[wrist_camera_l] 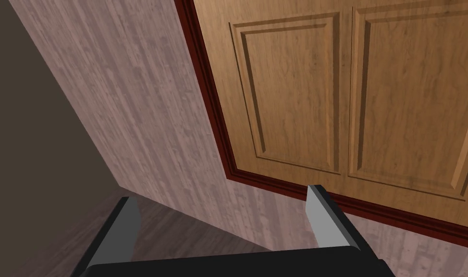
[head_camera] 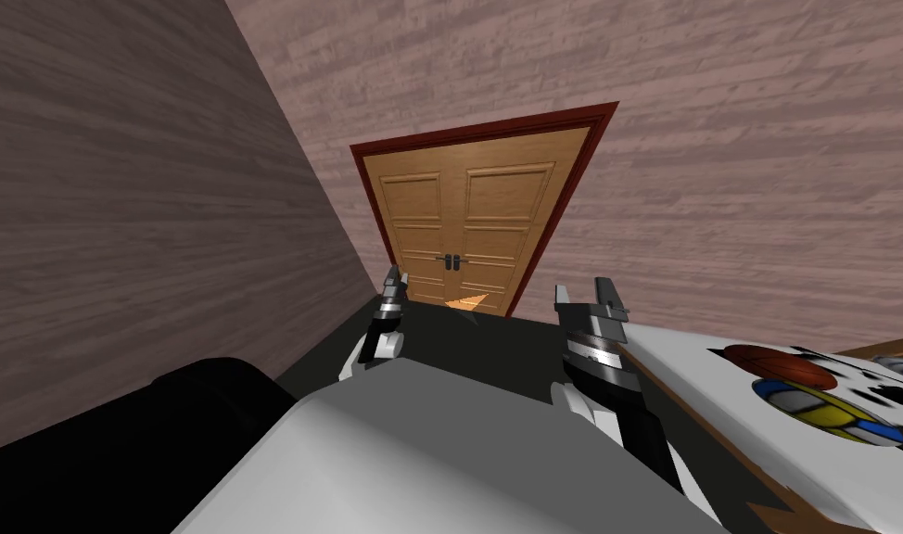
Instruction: Pull the door open
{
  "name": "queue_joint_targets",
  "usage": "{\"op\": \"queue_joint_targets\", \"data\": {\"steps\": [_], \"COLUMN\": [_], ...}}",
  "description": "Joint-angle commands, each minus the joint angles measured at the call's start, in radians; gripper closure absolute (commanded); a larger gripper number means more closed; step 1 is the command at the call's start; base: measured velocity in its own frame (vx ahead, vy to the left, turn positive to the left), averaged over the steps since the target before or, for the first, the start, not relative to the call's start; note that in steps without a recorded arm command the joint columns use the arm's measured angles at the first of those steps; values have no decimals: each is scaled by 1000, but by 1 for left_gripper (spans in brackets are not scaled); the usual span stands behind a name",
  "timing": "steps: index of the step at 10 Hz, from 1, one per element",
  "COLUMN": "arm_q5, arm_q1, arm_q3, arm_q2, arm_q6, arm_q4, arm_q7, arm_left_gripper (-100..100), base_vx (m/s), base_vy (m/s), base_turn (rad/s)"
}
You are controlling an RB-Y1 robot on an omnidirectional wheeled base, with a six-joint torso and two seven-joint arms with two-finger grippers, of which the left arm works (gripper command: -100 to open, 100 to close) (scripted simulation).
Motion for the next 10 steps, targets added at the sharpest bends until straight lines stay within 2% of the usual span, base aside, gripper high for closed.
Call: {"op": "queue_joint_targets", "data": {"steps": [1, 8, 9, 10], "arm_q5": [5, 23, 23, 26], "arm_q1": [-18, -90, -90, -101], "arm_q3": [4, 26, 26, 29], "arm_q2": [17, 72, 72, 80], "arm_q6": [9, 25, 25, 28], "arm_q4": [50, 229, 229, 258], "arm_q7": [11, 48, 48, 54], "arm_left_gripper": [-100, -100, -100, -100], "base_vx": [137, 103, 71, 56], "base_vy": [3, 12, 7, 11], "base_turn": [-109, -67, -21, -47]}}
